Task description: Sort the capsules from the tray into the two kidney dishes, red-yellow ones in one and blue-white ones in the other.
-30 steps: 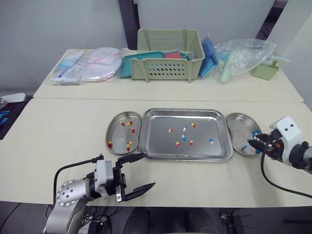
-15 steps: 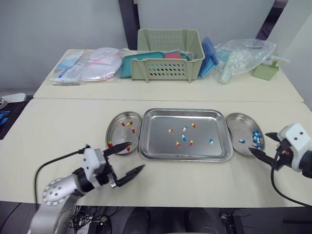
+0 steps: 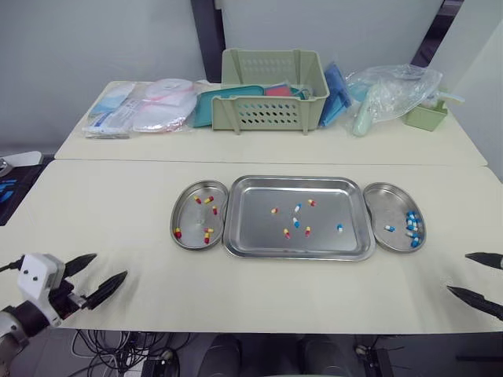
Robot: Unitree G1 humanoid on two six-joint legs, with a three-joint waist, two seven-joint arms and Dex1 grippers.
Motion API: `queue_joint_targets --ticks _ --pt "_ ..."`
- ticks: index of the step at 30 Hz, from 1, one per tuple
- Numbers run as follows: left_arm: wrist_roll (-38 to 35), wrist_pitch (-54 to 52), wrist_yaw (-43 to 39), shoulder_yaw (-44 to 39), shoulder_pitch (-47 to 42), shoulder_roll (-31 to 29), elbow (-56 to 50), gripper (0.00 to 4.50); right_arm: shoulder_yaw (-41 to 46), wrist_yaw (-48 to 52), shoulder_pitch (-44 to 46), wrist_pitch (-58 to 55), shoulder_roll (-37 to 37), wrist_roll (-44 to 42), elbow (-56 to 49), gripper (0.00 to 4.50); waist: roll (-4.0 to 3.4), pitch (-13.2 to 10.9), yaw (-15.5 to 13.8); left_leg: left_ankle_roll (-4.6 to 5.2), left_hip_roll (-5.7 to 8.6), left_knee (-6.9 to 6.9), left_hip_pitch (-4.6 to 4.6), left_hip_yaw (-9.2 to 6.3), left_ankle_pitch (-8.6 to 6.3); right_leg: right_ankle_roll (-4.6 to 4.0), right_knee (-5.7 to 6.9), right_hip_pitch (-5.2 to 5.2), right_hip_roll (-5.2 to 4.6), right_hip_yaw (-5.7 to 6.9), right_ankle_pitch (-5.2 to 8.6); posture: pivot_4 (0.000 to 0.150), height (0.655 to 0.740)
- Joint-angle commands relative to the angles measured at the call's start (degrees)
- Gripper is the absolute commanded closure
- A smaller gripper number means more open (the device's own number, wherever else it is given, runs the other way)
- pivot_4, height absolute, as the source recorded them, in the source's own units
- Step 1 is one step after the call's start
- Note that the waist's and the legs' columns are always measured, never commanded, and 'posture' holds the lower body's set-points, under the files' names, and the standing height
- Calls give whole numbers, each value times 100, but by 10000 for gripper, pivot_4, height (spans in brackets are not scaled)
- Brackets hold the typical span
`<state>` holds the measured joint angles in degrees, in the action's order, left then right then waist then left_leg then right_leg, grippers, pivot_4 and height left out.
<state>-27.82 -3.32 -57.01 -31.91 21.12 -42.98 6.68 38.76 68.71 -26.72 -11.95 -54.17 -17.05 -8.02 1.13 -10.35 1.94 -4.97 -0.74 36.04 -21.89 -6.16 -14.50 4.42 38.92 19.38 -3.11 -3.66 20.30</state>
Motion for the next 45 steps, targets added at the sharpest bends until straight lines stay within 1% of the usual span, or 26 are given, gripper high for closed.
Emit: queue_joint_targets --ticks 1,6,15,19,39,42,45 --pt "67 262 -98 -227 81 -41 185 0 233 -14 -94 142 64 -68 -38 245 3 2 -2 0 0 0 2 -1 0 0 0 -3 0 1 0 1500 7400" --pt "96 279 -78 -174 85 -33 150 0 141 -47 -124 213 101 -36 -68 245 4 2 -7 -1 0 0 1 -1 0 0 0 -4 -2 1 0 1500 7400" --pt "5 -280 189 -30 83 1 -756 0 19 -46 -33 159 87 -101 -177 245 5 1 -6 -1 0 1 2 -1 0 0 0 -5 -1 1 0 1500 7400" --pt "9 -428 220 -70 107 30 -910 0 -12 -56 -11 170 104 -112 -202 245 4 2 -5 -1 -1 1 2 -1 0 0 0 -5 -1 1 0 1500 7400" --pt "68 -294 -15 -68 -6 51 -639 0 -46 -66 -86 239 226 -133 -456 245 5 2 -7 -1 0 1 2 -1 0 0 0 -5 -1 1 0 1500 7400" --pt "54 -245 -74 -79 -26 50 -609 0 -118 -132 -32 313 400 -238 -726 245 5 2 -6 -1 0 1 2 -2 0 0 0 -5 -1 2 0 1500 7400" --pt "51 -181 -131 -58 -63 63 -557 0 -456 -400 58 381 836 -411 -1315 245 7 3 0 -1 -2 0 3 -4 0 0 0 -5 0 3 0 1500 7400"
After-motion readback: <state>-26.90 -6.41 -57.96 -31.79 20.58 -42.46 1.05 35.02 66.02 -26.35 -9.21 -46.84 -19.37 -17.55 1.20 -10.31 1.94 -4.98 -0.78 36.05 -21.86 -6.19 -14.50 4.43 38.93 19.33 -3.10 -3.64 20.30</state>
